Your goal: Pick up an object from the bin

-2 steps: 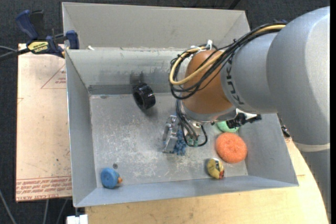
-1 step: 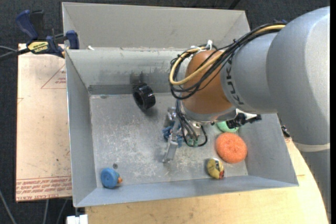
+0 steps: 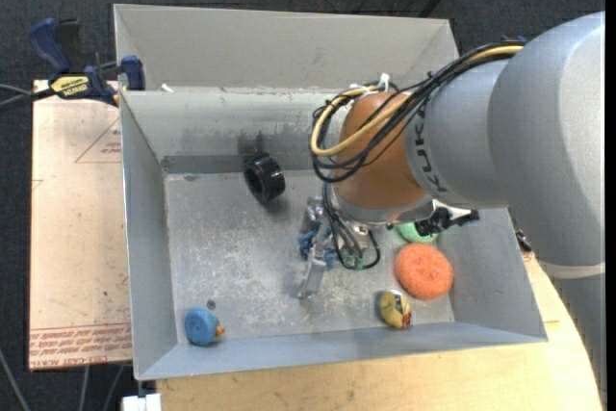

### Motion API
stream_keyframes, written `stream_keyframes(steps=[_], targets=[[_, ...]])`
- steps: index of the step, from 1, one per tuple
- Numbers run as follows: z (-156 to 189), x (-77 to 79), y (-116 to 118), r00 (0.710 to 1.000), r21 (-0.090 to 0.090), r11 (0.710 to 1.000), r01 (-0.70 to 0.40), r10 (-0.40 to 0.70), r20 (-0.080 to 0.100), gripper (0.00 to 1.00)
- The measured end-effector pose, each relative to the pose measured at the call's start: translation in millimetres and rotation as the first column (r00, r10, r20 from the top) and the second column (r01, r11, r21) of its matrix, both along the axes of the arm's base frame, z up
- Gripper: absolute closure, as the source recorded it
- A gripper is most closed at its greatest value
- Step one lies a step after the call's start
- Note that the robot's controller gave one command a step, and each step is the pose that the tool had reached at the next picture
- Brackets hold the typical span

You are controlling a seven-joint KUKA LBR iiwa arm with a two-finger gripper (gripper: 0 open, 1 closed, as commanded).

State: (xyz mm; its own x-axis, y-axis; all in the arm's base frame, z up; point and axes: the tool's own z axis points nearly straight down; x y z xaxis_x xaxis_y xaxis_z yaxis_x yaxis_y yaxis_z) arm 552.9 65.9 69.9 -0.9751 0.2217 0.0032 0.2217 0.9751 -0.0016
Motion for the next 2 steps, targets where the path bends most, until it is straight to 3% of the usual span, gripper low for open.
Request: stream_keyframes(steps=[1, 2], targets=[[4.4, 4.6, -39.5, 0.999, 0.003, 0.999, -0.035, 0.035, 0.001, 0.0], [17.8, 45.4, -68.6, 0.997, 0.001, 0.997, -0.078, 0.078, 0.004, 1.0]])
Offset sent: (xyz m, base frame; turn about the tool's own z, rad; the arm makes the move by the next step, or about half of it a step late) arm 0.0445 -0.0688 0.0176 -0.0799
